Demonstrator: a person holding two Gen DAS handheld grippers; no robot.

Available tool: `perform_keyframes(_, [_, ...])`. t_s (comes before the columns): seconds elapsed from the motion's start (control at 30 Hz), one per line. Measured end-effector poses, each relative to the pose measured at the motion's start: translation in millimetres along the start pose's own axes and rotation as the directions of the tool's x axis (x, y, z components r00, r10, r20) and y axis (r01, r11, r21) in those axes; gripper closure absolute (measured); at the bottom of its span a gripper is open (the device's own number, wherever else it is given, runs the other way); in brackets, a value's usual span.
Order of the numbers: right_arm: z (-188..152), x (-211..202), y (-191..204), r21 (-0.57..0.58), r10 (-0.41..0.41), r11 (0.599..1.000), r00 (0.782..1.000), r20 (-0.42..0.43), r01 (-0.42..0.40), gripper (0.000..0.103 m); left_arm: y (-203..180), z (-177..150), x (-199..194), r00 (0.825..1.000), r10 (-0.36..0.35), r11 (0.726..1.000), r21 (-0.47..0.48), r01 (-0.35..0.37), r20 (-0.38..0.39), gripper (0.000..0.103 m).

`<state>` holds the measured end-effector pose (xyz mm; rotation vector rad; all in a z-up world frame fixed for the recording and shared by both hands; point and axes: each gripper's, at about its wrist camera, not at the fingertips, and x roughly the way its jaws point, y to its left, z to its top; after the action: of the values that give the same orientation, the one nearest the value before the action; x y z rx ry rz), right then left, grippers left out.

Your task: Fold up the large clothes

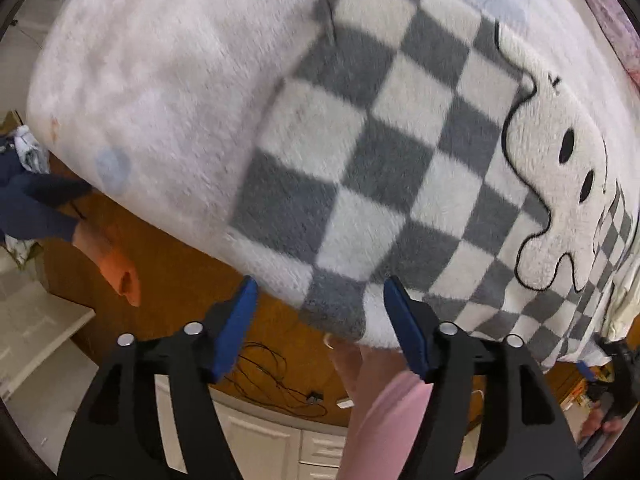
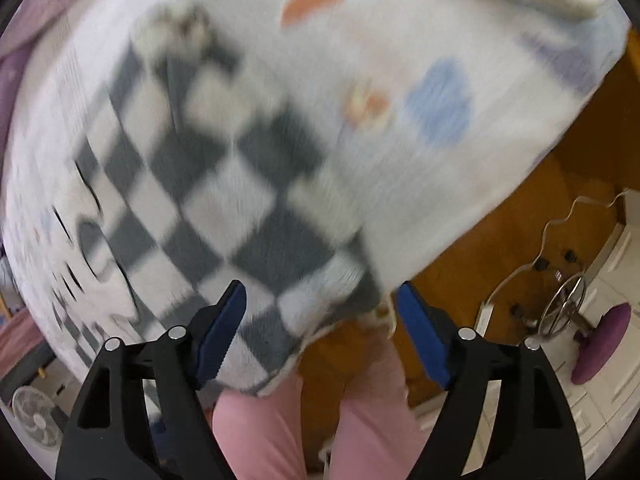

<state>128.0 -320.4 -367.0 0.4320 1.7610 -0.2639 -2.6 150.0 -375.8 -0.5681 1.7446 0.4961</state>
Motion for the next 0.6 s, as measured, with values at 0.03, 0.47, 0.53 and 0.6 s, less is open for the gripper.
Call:
perform_keyframes(0.03, [10, -13, 0, -0.006, 0.026, 1.000, 0.999, 0.047, -0.026, 0.027, 1, 7, -8, 1.000, 0.009, 1.000, 0.005, -0.009, 0.026, 0.035])
perform_keyframes(0.47, [152, 31, 106, -0.140, 0.230, 0.963, 0.973, -0.029, -0.232, 0.034, -29, 170, -5, 0.984, -0.055, 0.998, -0.021, 0.059, 0.170, 0.043])
perform_keyframes(0.53, [156, 47, 117, -0.130, 0.153, 0.979, 0.988, -0.025, -0.155, 0.059, -35, 188, 8, 0.990, -0.049, 0.997, -0.044, 0.055, 0.134, 0.072])
perform_keyframes(0.6, [156, 47, 127, -0.124, 0.103, 0.987, 0.995, 0.004, -0.102, 0.067, -40, 195, 12, 0.994, -0.037, 0.998, -0.044, 0.042, 0.105, 0.078])
